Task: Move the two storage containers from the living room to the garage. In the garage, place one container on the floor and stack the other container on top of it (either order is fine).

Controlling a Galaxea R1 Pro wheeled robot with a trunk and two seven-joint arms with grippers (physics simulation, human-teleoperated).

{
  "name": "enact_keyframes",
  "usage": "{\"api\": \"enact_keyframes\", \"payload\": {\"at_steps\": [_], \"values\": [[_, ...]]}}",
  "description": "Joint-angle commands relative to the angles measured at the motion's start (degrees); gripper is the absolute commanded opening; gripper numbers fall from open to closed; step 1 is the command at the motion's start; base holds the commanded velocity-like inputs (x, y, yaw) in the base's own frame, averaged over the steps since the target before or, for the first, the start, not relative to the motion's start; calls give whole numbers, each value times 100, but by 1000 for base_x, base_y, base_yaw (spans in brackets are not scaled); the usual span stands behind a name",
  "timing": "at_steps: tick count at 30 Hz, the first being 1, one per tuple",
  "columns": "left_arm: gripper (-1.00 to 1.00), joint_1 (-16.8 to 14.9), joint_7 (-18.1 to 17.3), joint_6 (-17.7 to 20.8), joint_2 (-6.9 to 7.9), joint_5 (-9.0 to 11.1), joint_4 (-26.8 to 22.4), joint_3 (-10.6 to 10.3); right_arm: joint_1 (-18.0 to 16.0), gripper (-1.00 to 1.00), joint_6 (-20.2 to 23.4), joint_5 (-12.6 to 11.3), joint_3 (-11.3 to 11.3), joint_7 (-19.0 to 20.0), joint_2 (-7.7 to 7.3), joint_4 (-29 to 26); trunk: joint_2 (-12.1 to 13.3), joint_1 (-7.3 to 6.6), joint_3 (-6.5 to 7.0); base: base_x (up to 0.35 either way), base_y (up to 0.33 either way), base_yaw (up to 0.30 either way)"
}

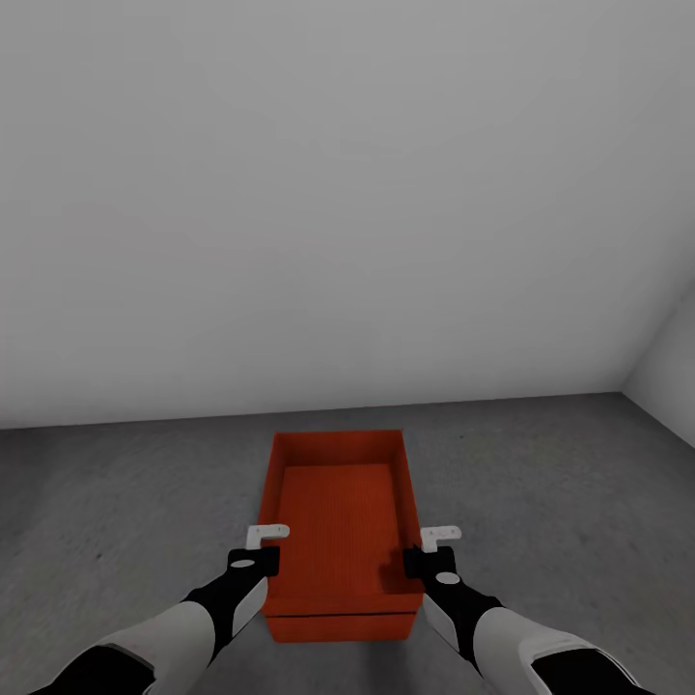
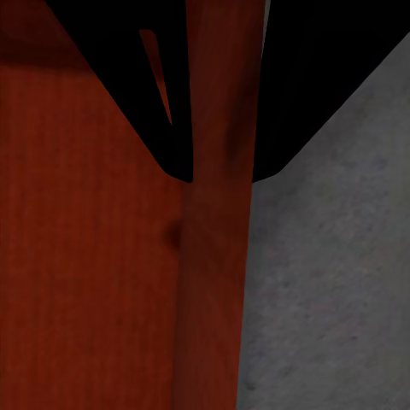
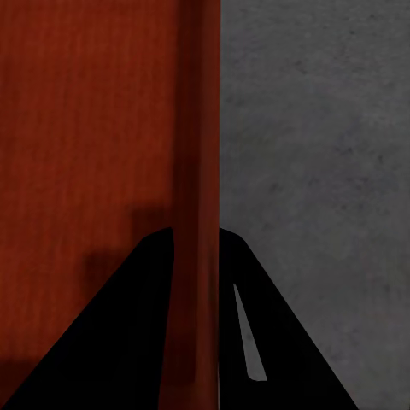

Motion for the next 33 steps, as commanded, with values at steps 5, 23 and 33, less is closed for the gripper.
{"api": "enact_keyframes", "payload": {"at_steps": [5, 23, 33], "values": [[-100, -6, 63, -106, -2, -83, -193, 124, 0, -100, -1, -39, 58, -26, 7, 24, -2, -1, -5, 0, 0, 0], [-100, -6, 63, -106, -2, -83, -194, 126, 0, -100, -1, -39, 62, -26, 9, 24, -2, -1, -5, 0, 0, 0], [-100, -6, 57, -100, -2, -84, -217, 124, 0, -100, 7, -37, 59, -26, 14, 24, -2, -1, -5, 0, 0, 0]]}}
